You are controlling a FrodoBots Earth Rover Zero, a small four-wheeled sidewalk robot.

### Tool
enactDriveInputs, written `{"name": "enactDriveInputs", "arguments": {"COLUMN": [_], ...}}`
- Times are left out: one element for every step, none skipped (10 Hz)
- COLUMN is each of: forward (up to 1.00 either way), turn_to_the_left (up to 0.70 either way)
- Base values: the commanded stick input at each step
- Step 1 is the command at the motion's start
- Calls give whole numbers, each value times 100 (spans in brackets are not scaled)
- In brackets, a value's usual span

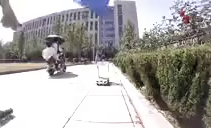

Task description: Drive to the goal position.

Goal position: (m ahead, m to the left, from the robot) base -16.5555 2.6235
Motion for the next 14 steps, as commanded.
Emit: {"name": "enactDriveInputs", "arguments": {"forward": [0,0,0,0,0,0,0,0,0,0,0,0,0,0], "turn_to_the_left": [0,0,0,4,38,70,70,70,20,70,70,70,70,70]}}
